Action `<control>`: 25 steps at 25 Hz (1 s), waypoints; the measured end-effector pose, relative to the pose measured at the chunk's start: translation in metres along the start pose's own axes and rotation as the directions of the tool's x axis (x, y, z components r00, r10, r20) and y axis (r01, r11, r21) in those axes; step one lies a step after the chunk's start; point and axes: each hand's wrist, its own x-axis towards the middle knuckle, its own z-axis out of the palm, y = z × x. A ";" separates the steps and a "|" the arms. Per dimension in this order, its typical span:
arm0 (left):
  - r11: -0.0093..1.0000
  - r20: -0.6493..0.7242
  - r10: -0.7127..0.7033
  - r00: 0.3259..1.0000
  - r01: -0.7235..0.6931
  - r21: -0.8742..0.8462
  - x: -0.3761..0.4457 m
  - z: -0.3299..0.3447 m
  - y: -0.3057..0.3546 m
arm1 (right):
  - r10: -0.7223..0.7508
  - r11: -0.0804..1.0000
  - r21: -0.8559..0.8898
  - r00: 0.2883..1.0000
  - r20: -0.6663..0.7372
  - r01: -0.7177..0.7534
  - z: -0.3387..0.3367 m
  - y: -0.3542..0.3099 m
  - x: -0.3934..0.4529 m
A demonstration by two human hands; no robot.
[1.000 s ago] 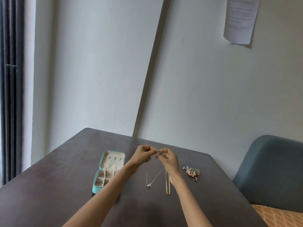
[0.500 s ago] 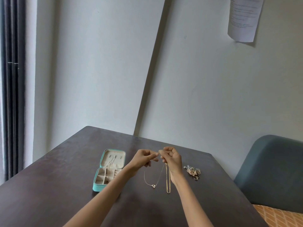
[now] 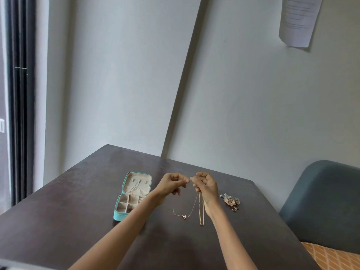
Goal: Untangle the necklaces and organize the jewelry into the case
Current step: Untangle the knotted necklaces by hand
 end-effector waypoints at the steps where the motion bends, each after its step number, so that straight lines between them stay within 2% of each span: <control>1: 1.000 -0.013 -0.009 1.000 0.008 -0.021 0.000 0.000 0.001 | 0.005 1.000 0.001 1.000 -0.004 -0.005 -0.001 0.002 -0.001; 7: 0.979 -0.013 -0.068 0.998 0.064 -0.195 -0.002 0.006 0.000 | 0.038 0.999 -0.003 0.999 -0.007 -0.038 0.002 0.012 -0.008; 10: 0.995 -0.031 -0.054 0.998 0.051 -0.090 -0.001 0.007 -0.001 | 0.059 0.998 0.033 0.998 -0.035 -0.058 0.001 0.011 -0.008; 12: 0.999 -0.034 -0.031 0.999 0.031 -0.009 0.000 0.005 0.001 | 0.086 0.995 0.044 0.996 -0.005 -0.086 -0.002 0.011 -0.009; 15: 0.999 -0.015 -0.027 1.000 0.027 0.040 0.002 0.002 0.006 | 0.126 0.989 -0.092 0.990 0.059 -0.120 -0.005 0.014 -0.011; 18: 0.995 0.030 -0.046 0.998 0.043 0.094 0.005 0.000 0.009 | 0.098 0.983 -0.160 0.994 0.044 -0.090 -0.006 0.019 -0.012; 22: 0.987 0.091 -0.053 0.994 0.038 0.154 0.007 0.000 0.009 | 0.065 0.992 -0.108 0.997 0.050 -0.059 0.000 0.017 -0.010; 25: 0.973 0.125 -0.069 0.990 0.039 0.226 0.009 0.002 0.012 | -0.062 0.971 -0.228 0.998 0.016 0.064 0.003 0.014 -0.005</control>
